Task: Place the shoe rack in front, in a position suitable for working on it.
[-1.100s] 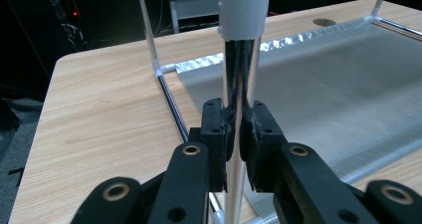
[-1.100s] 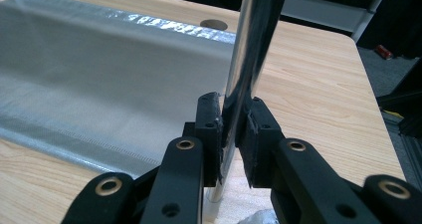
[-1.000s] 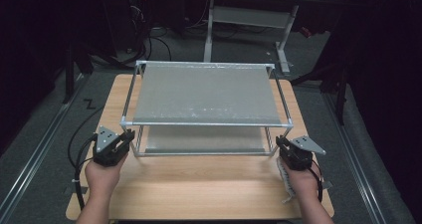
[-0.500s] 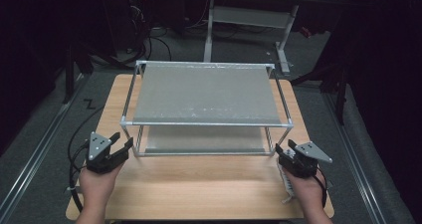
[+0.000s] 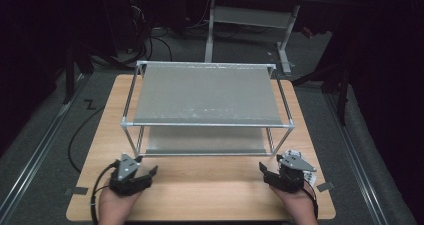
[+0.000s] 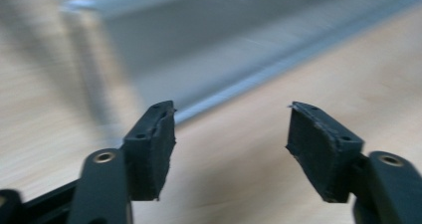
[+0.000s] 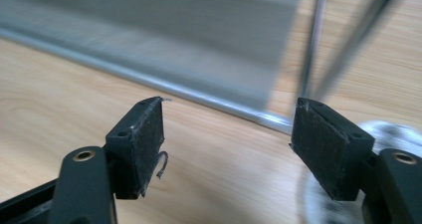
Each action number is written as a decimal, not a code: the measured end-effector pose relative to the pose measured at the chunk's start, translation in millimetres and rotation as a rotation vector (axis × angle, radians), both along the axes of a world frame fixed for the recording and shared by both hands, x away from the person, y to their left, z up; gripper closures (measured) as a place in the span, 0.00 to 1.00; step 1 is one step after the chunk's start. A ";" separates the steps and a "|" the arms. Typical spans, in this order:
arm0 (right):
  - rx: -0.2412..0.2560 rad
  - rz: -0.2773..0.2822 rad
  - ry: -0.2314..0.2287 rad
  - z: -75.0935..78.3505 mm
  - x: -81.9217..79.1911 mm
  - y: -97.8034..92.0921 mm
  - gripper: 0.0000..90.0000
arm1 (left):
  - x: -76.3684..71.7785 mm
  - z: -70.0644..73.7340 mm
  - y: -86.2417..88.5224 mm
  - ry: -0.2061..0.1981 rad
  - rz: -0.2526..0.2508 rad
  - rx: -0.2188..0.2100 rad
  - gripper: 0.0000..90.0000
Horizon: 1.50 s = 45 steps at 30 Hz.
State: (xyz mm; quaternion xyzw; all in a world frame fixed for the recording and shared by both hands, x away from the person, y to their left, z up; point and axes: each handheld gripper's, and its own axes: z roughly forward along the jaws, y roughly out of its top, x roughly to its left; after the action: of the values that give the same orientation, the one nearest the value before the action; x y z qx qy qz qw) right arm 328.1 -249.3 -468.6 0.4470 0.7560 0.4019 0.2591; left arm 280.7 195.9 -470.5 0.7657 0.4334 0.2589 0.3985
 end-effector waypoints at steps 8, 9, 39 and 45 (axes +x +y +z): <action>-0.022 0.130 0.047 -10.6 -11.8 49.1 0.18 | 0.7 -13.0 -65.9 0.103 -0.242 -0.044 0.29; -0.032 0.145 0.048 -11.5 -13.6 54.8 0.18 | 0.9 -13.2 -71.5 0.081 -0.264 -0.020 0.29; -0.058 0.132 0.043 -11.7 -18.7 46.9 0.17 | 0.6 -5.2 -84.5 0.039 -0.346 -0.025 0.26; -0.071 0.155 0.048 -14.1 -13.8 55.8 0.17 | 2.8 -2.9 -72.6 0.038 -0.304 -0.044 0.27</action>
State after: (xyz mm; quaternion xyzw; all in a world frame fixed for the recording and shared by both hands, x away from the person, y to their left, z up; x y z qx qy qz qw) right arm 314.3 -193.5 -482.7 0.3871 0.8081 0.3829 0.2247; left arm 283.5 123.4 -473.3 0.8185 0.3253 0.1714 0.4414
